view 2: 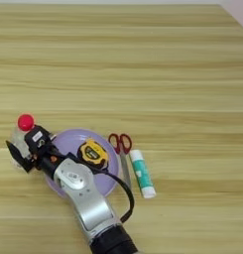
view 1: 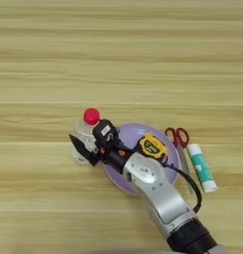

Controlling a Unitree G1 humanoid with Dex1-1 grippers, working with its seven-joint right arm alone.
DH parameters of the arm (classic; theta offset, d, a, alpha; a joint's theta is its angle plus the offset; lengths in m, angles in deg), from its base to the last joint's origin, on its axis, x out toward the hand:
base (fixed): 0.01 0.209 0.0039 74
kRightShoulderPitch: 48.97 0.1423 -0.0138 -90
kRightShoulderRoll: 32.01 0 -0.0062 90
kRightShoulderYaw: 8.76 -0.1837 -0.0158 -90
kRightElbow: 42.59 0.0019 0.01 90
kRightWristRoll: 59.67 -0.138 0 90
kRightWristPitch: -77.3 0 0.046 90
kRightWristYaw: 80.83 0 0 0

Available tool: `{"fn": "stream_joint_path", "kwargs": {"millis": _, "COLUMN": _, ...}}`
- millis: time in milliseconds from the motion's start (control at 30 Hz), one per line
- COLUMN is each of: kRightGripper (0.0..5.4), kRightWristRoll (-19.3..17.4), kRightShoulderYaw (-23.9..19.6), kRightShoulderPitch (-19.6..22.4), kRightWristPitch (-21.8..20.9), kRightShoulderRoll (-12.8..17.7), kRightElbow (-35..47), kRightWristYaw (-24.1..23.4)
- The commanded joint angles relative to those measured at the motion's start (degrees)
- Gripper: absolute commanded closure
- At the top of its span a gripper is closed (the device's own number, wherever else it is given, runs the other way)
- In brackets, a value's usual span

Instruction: Move the objects on the table

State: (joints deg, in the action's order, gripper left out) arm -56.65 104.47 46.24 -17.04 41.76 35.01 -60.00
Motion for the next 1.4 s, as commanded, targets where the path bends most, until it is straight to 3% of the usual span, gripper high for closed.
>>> {"fn": "stream_joint_path", "kwargs": {"millis": 33, "kRightGripper": 2.13, "kRightWristRoll": 0.3, "kRightShoulderYaw": 0.0, "kRightShoulderPitch": 3.3, "kRightWristPitch": -3.6, "kRightShoulderRoll": -1.9, "kRightElbow": 0.5, "kRightWristYaw": -0.4}}
{"fn": "stream_joint_path", "kwargs": {"millis": 1400, "kRightGripper": 2.13, "kRightWristRoll": 2.1, "kRightShoulderYaw": 0.7, "kRightShoulderPitch": 3.0, "kRightWristPitch": -6.5, "kRightShoulderRoll": -2.9, "kRightElbow": -8.2, "kRightWristYaw": -0.6}}
